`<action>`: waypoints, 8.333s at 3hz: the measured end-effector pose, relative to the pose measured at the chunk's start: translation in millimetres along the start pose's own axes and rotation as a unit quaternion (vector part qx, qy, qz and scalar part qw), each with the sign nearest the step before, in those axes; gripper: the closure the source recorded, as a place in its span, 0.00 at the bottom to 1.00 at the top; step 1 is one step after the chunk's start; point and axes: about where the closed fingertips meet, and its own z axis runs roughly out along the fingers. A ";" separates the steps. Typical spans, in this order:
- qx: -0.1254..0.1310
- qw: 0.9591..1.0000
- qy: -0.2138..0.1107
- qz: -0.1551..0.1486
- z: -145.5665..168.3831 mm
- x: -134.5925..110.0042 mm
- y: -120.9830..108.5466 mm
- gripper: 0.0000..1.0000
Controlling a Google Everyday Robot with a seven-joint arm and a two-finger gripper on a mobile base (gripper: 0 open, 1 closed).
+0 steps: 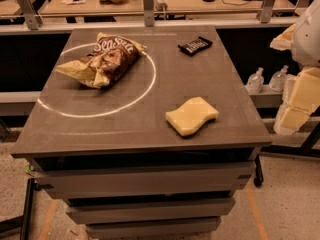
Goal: Pick rxbar chocolate
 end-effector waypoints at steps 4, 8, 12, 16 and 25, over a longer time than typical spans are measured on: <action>0.086 0.971 -0.153 0.161 -10.3 -8.6 -76.0 0.00; 0.138 0.909 -0.292 0.265 22.2 -69.3 -191.1 0.00; 0.239 0.837 -0.344 0.351 126.1 -106.0 -252.6 0.00; 0.187 0.852 -0.345 0.346 200.0 -118.2 -302.2 0.00; 0.059 0.917 -0.297 0.260 281.6 -116.6 -343.8 0.64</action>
Offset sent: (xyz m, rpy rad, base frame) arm 0.0154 -0.0031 0.0065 0.0209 -0.0359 -0.0549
